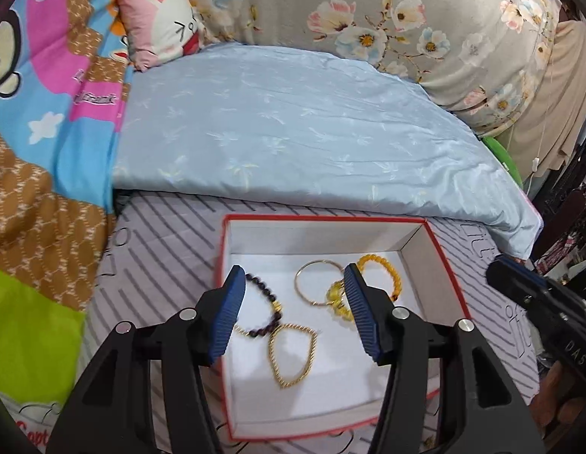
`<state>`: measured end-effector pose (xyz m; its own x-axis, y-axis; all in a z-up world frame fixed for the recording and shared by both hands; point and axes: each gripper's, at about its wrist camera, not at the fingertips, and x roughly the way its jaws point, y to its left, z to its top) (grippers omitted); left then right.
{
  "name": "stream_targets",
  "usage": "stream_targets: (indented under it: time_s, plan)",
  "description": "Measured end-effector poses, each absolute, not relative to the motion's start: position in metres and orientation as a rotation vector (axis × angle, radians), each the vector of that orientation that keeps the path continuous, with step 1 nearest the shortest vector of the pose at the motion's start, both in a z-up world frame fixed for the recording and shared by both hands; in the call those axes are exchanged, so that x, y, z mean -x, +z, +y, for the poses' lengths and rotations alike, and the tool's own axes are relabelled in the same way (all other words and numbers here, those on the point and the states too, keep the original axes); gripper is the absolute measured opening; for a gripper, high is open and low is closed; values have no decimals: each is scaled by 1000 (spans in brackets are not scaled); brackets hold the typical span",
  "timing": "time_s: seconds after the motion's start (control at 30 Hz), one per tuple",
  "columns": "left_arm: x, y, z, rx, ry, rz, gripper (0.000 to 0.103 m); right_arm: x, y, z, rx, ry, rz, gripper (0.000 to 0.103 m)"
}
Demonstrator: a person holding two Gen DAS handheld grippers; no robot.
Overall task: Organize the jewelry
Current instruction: 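Open both tools inside the red box to release the bangle and yellow bracelet, then withdraw both tools from the box toward the silver pendant and wristwatch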
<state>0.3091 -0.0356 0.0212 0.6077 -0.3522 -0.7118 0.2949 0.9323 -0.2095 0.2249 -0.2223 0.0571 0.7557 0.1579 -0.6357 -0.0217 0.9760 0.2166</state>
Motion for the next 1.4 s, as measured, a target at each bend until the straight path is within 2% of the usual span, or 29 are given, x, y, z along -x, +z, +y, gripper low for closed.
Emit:
stream_targets:
  time_s: [0.13,0.77,1.4]
  plan:
    - [-284,25,-20,68,-343,830,54,-199,61,-217,-171,83,700,27]
    - [-179,-5,17,70,-277,889,54,-87,31,-196,-166,37,770,28]
    - [-130,-48,0,-3,-244,951,54,-59,-26,-190,-223,21,889,28]
